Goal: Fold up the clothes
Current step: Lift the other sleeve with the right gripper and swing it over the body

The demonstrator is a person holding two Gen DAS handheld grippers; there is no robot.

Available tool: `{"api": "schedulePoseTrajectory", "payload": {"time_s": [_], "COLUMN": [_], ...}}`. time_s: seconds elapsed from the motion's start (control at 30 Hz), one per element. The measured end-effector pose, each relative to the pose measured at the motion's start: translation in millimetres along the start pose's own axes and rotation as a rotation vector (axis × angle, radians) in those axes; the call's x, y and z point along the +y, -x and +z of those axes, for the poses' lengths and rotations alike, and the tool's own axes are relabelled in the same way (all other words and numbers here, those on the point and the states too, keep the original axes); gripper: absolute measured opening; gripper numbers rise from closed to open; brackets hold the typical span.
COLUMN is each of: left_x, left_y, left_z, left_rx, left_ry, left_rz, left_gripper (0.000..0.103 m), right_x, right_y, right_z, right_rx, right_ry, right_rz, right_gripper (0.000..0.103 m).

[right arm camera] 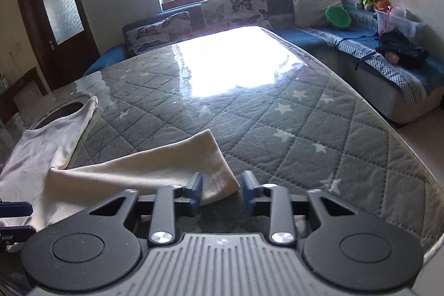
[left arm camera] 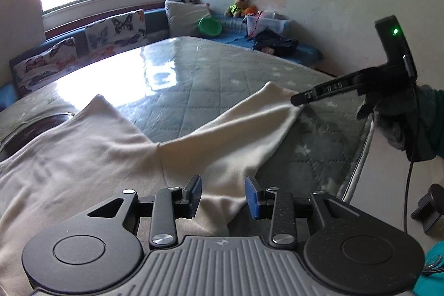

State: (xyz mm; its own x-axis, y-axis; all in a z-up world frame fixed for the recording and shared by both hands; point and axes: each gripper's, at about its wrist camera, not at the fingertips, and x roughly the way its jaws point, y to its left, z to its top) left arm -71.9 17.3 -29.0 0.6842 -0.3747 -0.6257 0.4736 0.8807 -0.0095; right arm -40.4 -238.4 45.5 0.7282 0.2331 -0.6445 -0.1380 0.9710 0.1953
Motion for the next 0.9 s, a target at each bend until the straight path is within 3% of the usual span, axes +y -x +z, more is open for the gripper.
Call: {"api": "schedulePoseTrajectory", "payload": {"time_s": [0.1, 0.4, 0.67, 0.9], "left_x": [3, 6, 26, 52], "left_y": [4, 8, 36, 69], "left_z": [-2, -10, -23, -44], "left_rx": [-0.011, -0.011, -0.054, -0.1], "left_ry": [0.016, 0.029, 0.104, 0.191], "left_rz": [-0.001, -0.001, 0.038, 0.1], "left_gripper": [0.045, 0.048, 0.053, 0.054], "right_x": [-1, 30, 119, 224], "right_y": [4, 44, 66, 58], "right_z": [5, 50, 93, 99], "right_rx": [-0.016, -0.137, -0.205, -0.193], "right_ry": [-0.006, 0.051, 0.239, 0.425], "right_rz": [0.002, 0.094, 0.249, 0.412], "right_gripper": [0.006, 0.004, 0.004, 0.004]}}
